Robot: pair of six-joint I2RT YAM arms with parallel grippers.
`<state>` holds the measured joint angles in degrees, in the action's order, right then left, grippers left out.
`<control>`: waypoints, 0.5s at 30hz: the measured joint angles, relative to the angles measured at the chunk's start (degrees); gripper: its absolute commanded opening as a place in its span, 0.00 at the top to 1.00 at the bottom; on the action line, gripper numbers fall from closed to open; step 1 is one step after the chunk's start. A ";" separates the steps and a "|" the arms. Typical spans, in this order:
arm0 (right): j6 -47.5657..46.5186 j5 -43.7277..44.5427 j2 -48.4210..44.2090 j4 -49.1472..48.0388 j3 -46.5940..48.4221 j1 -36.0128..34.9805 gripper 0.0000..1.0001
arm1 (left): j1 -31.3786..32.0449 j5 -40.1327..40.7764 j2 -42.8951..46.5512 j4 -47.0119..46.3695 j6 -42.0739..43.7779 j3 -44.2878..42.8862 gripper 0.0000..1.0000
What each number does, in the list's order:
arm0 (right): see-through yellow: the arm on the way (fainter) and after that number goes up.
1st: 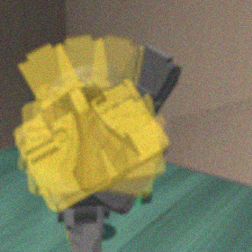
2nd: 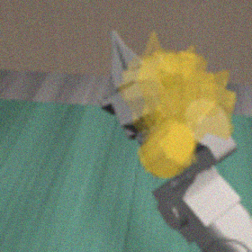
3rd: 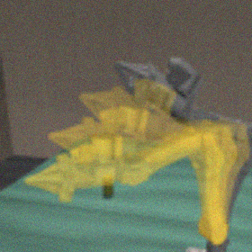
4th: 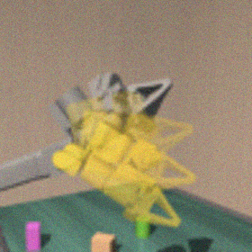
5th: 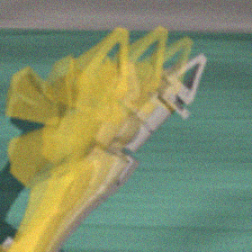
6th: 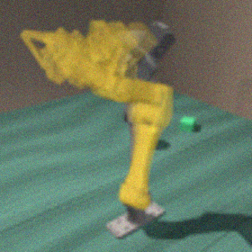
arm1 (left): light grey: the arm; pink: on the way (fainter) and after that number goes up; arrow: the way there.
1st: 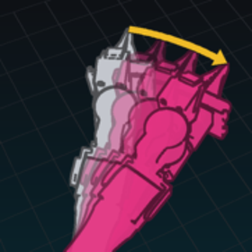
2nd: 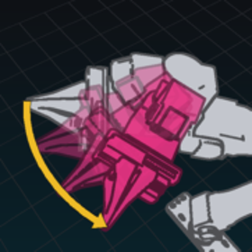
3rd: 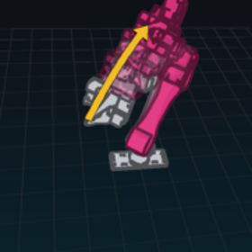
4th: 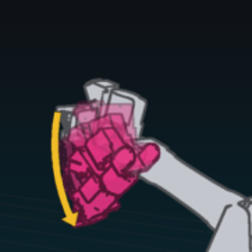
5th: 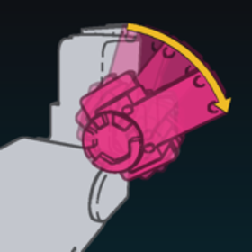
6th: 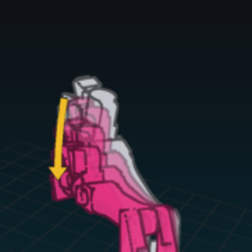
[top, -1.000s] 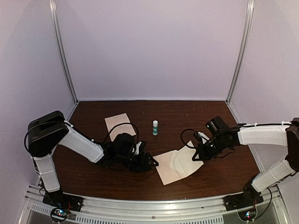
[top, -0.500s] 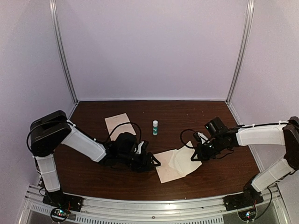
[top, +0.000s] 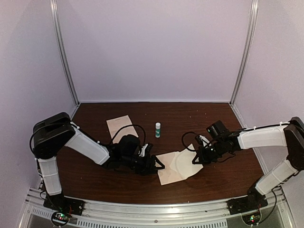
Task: Place the letter into the envelope and seal it
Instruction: Place the 1/2-folded letter in the envelope.
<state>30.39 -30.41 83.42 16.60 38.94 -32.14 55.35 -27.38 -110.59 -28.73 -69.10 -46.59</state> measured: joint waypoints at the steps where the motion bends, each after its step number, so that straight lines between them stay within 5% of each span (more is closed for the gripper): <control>1: 0.09 0.00 0.11 -0.33 0.00 -0.07 1.00 | 0.00 -0.07 -0.02 0.00 0.00 -0.04 0.43; 15: 2.84 -0.85 2.43 -4.63 0.00 -2.23 1.00 | -0.02 -0.74 -0.55 -0.33 0.07 -0.50 0.43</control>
<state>33.23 -31.27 85.84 11.97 38.94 -34.37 55.33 -28.12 -111.13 -29.06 -69.04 -47.09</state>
